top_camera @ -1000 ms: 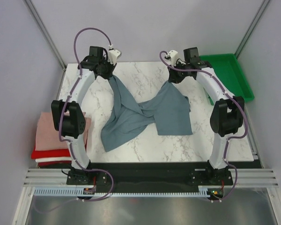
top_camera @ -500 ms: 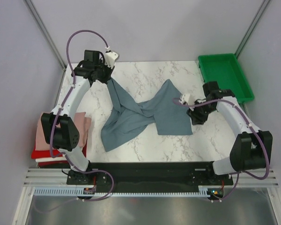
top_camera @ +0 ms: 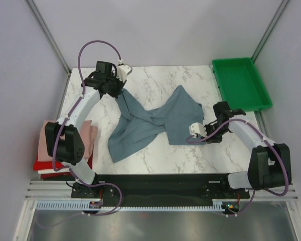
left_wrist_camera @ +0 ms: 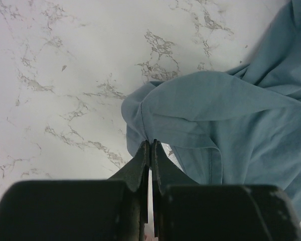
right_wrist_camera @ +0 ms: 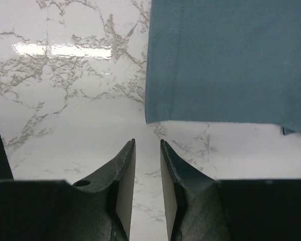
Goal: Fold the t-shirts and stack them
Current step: Flatten the tshirt out
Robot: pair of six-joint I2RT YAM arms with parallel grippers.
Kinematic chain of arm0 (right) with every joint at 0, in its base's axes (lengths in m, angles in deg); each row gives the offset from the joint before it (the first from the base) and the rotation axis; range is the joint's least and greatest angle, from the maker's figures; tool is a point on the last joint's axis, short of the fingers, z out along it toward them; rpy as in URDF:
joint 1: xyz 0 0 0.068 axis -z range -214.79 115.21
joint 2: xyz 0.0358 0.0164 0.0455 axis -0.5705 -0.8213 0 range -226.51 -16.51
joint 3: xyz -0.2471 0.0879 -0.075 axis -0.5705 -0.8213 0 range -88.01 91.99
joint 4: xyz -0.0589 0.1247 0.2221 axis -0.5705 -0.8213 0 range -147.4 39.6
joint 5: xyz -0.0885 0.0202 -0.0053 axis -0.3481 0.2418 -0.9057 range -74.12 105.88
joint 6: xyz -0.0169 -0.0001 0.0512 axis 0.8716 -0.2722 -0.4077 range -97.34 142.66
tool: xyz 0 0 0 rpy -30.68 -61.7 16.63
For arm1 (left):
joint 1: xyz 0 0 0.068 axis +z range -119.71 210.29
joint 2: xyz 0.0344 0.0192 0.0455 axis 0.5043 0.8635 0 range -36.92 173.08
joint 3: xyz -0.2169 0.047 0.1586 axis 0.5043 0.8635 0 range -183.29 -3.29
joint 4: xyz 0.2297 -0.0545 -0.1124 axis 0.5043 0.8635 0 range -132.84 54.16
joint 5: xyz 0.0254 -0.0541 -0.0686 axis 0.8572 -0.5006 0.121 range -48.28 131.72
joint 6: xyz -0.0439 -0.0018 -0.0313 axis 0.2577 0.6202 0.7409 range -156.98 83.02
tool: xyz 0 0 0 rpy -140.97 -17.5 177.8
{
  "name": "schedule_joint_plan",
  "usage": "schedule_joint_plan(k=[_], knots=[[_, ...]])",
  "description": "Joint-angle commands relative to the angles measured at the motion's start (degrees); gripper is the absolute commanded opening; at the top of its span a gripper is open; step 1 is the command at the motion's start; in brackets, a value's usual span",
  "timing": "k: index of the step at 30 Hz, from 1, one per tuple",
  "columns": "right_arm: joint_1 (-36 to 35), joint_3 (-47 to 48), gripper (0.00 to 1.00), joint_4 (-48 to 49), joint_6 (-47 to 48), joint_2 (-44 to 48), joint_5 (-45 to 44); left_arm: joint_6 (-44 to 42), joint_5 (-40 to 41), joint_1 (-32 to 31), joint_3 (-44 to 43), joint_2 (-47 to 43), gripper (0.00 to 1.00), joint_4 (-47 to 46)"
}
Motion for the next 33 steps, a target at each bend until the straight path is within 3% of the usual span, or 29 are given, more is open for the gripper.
schedule_joint_plan(k=[1, 27, 30, 31, 33], knots=[[-1.3, -2.19, 0.34, 2.61, 7.88, -1.39, 0.42, 0.81, 1.69, -0.08, 1.28, -3.38, 0.02, -1.34], [-3.67, -6.59, 0.34, 14.03, 8.51, -8.77, -4.06, 0.28, 4.24, -0.08, 2.77, -3.74, 0.02, -2.13], [-3.59, -7.12, 0.28, 15.88, 7.71, -9.65, -4.94, 0.19, 4.15, -0.08, 3.13, -3.91, 0.02, -2.21], [-3.59, -7.03, 0.16, 15.97, 6.93, -10.26, -5.55, 0.19, 4.07, -0.08, 3.3, -3.91, 0.02, -2.22], [-3.67, -6.59, 0.06, 16.67, 5.26, -10.62, -6.08, 0.28, 4.15, -0.17, 3.48, -3.91, 0.02, -2.22]])
